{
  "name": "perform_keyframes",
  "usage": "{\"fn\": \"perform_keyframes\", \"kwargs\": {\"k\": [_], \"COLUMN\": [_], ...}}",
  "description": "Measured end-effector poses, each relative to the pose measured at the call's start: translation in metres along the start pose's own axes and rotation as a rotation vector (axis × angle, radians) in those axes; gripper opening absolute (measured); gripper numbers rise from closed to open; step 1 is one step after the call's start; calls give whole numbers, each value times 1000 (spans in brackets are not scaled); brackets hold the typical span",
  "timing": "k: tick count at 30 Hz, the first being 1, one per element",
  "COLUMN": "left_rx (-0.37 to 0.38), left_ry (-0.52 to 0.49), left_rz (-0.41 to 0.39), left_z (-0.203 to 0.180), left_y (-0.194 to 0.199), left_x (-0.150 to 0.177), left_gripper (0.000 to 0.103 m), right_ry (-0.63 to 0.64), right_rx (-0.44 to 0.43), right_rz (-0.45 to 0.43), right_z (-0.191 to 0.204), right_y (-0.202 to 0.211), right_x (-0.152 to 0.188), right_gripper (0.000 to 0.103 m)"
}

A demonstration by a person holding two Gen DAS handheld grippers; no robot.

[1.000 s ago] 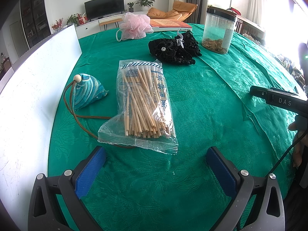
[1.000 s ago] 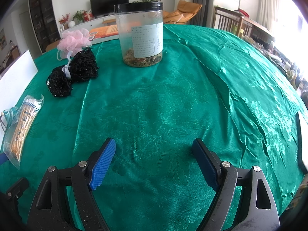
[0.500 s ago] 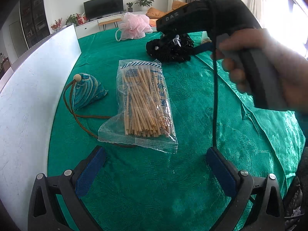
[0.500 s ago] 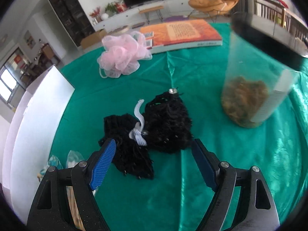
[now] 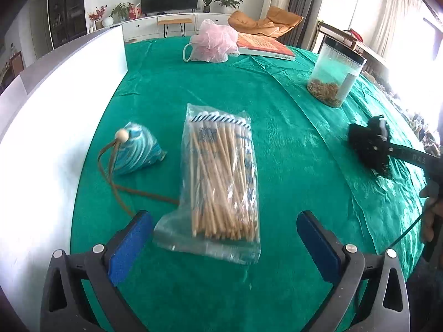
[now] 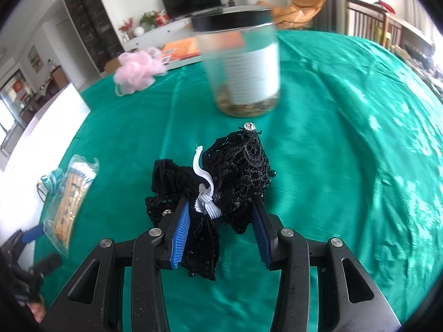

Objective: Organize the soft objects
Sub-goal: 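Grasp the black hair ties with the right gripper while the left gripper grasps the cotton-swab bag, then carry the hair ties and cotton-swab bag into the white box and release both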

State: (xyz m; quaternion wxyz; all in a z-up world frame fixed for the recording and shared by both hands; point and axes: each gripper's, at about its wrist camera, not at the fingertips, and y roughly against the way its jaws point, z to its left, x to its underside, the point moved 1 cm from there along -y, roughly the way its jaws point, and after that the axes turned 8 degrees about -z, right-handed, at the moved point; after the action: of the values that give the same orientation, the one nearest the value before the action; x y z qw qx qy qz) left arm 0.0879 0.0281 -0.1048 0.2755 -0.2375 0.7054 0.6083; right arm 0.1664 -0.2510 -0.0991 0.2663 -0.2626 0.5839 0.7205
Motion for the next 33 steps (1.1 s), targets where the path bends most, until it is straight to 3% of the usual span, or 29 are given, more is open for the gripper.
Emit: {"fn": "perform_keyframes", "kwargs": {"k": [3,5,8,11,14,16,18,21,23,24,29,33], "left_rx": [-46,-46,-43,-56,-80,-96,-86,-70,-47,-23,63,129], "left_ry": [1,6,11,9,25,7,13,34,53,68,155,242], "left_rz": [40,30,24,21,4,1,-1,2,0,-12,-86,-132], "left_z": [-10,-17,-25,-30,-29,-30,-30,-26,-20,-15,5,16], "left_y": [-28,-36,-50,-62,-72,-78,-82,-84,-79,-74,-46,-18], "left_x": [-13,-21,-32,-48,-62,-70,-76,-84,-88,-90,-105,-117], "left_gripper": [102,101,101,93,78,58,51,42,38,38,37,37], "right_ry": [-63,-139,-264,-386,-440,-509,-541,-500,-433,-380,-172,-65], "right_rx": [71,71,12,-24,30,-26,-66,-12,75,111,212,220], "right_rz": [-27,-79,-101,-64,-26,27,106,137,112,108,-50,-187], "right_z": [-55,-88,-123,-145,-153,-152,-141,-121,-114,-111,-98,-83], "right_y": [-6,-13,-32,-40,-26,-30,-47,-79,-94,-98,-58,-4], "right_x": [-30,-59,-97,-111,-109,-104,-101,-107,-116,-123,-150,-175], "right_gripper": [46,47,70,73,73,73,73,68,42,17,16,16]}}
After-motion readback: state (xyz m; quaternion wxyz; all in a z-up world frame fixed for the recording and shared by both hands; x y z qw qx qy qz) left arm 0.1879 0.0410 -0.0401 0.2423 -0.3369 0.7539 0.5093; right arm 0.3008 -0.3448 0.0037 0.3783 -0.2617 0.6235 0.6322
